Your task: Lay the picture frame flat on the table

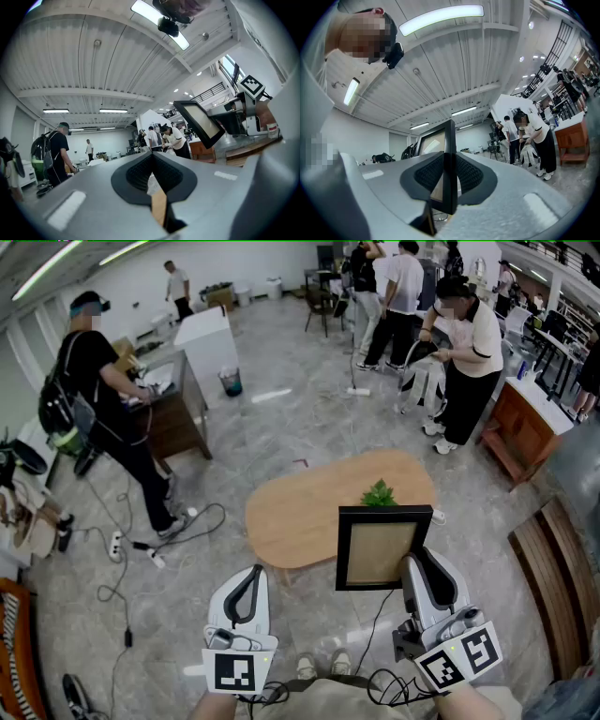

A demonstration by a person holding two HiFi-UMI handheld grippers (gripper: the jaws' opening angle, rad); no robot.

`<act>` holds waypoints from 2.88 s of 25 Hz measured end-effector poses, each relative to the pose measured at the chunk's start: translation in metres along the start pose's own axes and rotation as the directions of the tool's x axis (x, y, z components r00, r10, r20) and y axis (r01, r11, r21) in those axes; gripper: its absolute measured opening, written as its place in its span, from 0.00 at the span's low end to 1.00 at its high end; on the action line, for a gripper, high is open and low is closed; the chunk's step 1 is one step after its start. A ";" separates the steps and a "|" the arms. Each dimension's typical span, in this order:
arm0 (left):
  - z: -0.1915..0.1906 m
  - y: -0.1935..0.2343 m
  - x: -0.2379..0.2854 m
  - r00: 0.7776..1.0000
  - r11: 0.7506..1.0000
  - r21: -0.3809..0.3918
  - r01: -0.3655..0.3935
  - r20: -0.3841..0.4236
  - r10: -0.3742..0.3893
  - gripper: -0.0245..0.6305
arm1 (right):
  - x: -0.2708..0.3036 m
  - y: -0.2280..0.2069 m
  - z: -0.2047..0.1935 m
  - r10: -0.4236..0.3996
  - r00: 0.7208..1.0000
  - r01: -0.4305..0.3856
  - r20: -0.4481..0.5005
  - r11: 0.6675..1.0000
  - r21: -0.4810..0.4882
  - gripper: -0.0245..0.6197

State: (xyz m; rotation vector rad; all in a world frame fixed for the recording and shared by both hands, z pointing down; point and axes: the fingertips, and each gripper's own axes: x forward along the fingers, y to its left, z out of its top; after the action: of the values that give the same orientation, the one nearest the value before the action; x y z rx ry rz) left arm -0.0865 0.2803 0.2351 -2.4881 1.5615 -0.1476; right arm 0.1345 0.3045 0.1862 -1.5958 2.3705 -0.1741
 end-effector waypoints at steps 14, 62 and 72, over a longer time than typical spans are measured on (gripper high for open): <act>-0.001 -0.018 0.010 1.000 1.000 0.000 -0.017 -0.006 0.017 0.07 | -0.003 -0.022 -0.003 0.013 1.000 -0.013 -0.017 1.000 -0.001 0.16; -0.081 0.128 0.221 0.999 0.999 -0.040 -0.020 -0.049 0.018 0.07 | 0.254 -0.088 -0.070 -0.009 0.990 0.007 -0.141 1.000 -0.013 0.16; -0.096 0.181 0.283 0.998 0.999 -0.024 0.023 -0.051 -0.025 0.07 | 0.339 -0.093 -0.080 -0.030 0.988 0.028 -0.151 1.000 -0.014 0.16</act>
State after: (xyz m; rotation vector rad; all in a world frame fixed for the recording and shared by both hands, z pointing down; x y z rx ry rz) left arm -0.1406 -0.0614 0.2825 -2.5409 1.5619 -0.1994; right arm 0.0739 -0.0484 0.2317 -1.6779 2.4655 -0.2976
